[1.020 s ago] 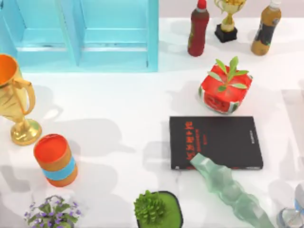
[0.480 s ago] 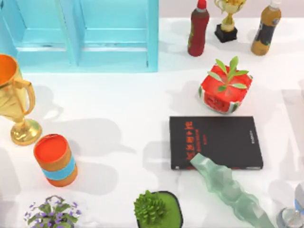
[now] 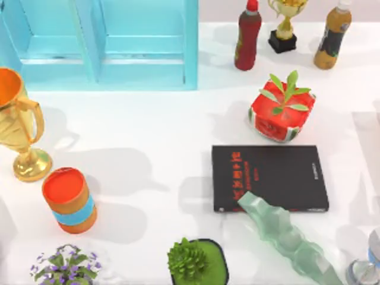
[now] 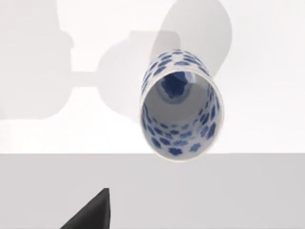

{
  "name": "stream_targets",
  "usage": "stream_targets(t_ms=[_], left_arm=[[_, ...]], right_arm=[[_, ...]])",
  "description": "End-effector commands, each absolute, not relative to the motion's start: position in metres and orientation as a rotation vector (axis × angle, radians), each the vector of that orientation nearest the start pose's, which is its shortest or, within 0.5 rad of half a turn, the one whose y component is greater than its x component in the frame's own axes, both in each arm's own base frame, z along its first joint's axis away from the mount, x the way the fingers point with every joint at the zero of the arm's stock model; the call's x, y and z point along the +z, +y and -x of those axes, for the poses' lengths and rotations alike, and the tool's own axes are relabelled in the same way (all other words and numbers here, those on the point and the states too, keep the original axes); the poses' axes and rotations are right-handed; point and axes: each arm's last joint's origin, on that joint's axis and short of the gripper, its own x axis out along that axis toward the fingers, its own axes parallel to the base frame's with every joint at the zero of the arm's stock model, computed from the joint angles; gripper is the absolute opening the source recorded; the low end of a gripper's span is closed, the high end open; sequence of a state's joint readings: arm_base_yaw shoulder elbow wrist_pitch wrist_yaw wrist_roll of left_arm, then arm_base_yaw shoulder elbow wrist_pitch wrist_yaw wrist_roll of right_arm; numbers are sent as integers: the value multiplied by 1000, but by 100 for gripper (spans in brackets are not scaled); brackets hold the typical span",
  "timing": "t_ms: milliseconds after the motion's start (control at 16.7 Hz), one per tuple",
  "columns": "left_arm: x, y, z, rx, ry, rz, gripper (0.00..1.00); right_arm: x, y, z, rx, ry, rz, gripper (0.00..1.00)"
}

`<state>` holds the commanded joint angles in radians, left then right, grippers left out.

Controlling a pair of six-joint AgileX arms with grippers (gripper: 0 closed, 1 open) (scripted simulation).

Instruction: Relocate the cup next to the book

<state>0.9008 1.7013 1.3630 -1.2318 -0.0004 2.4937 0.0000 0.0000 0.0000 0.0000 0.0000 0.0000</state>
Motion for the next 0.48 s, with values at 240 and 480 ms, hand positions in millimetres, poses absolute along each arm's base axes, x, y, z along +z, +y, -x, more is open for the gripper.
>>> stream_targets(t_ms=[240,480], left_arm=[[237,245,-192,-1224,1200,-1228,100],[207,248,-194,-1225,1200,-1222,100]], right_arm=[[160,-1,-106,0,0,0,100],[160,-1,-106,0,0,0,100]])
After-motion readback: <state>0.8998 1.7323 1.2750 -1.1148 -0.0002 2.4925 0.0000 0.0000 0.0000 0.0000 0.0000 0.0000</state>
